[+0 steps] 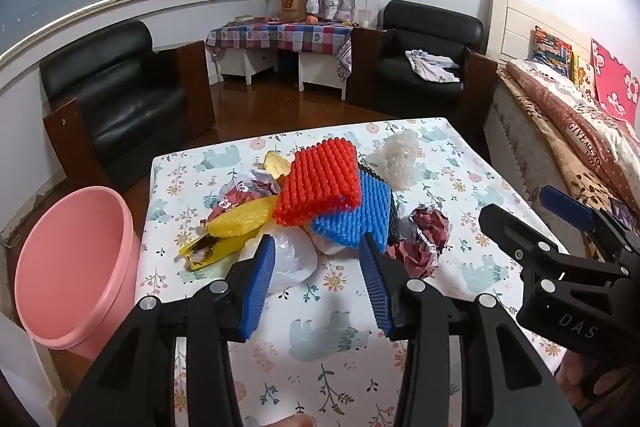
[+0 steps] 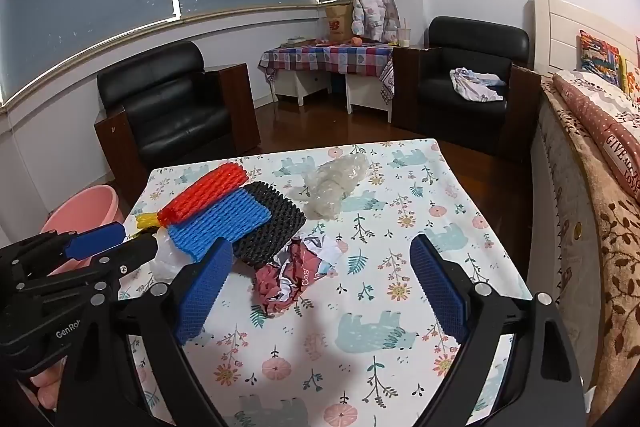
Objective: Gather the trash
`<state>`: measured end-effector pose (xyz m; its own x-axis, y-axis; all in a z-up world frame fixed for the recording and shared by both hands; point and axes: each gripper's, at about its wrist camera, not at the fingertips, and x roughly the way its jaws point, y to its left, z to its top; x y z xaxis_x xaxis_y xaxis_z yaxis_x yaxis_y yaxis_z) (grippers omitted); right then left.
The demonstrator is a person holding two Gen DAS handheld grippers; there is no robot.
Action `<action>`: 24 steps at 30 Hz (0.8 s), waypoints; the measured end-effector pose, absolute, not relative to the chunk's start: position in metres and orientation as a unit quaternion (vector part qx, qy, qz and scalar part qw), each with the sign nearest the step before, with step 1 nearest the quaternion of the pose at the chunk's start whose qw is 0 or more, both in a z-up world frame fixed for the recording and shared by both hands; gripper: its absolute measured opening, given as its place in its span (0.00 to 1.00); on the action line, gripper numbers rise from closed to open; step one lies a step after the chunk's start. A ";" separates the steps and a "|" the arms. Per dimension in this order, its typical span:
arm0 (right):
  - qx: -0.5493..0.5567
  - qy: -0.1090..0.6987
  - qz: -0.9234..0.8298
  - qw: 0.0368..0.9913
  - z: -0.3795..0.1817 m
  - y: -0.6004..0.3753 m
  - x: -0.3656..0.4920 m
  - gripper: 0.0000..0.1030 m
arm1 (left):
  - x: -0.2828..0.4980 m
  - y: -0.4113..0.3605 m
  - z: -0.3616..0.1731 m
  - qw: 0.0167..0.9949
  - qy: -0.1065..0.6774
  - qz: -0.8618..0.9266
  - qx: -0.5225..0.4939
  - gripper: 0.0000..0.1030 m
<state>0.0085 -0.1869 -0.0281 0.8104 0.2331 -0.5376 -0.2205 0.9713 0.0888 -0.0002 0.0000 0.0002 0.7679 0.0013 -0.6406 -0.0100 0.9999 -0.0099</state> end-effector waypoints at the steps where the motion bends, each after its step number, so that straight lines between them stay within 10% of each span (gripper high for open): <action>1: 0.011 0.284 0.119 0.951 -0.028 -0.187 0.008 0.88 | 0.000 0.000 0.000 0.940 0.341 0.003 -0.006 0.42; 24: 0.011 0.286 0.120 0.951 -0.027 -0.186 0.008 0.88 | 0.000 0.000 0.000 0.940 0.342 0.001 -0.011 0.42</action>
